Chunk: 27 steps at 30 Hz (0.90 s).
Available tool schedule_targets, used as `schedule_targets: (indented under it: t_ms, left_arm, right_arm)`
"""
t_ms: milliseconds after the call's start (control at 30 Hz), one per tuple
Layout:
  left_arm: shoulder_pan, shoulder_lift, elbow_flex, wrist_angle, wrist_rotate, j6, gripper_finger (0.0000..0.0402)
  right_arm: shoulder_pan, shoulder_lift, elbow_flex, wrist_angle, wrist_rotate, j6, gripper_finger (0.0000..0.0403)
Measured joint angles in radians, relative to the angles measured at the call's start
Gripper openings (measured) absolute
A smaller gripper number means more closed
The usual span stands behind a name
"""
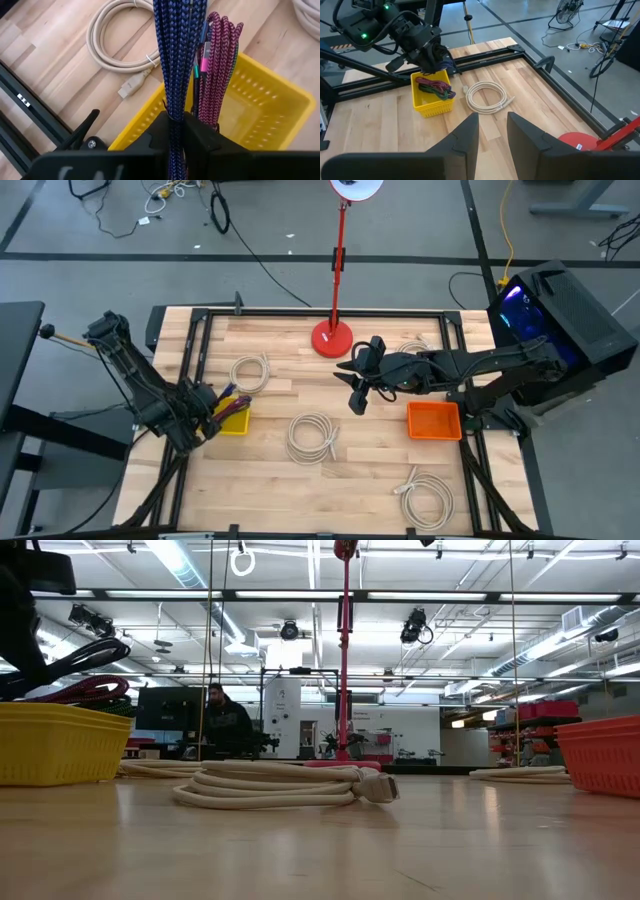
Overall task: Pick & Place USB Port
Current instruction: Put the black and blue charger cable into the yellow bin, then put the brown HDMI cable into the orange bin
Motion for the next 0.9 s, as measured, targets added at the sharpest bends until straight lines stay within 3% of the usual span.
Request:
schedule_targets:
  t_ms: [200,667,900]
  left_arm:
    - [0.0,0.0,0.0,0.014,-0.002,-0.004,0.0081]
    - [0.001,0.0,0.0,0.009,-0.028,-0.049,0.0077]
    - [0.098,-0.003,0.094,-0.093,-0.08,-0.137,0.0078]
  right_arm:
    - [0.0,0.0,0.0,0.0,0.0,0.0,0.0105]
    - [0.0,0.0,0.0,0.0,0.0,0.0,0.0105]
    - [0.0,0.0,0.0,0.002,0.0,0.0,0.0105]
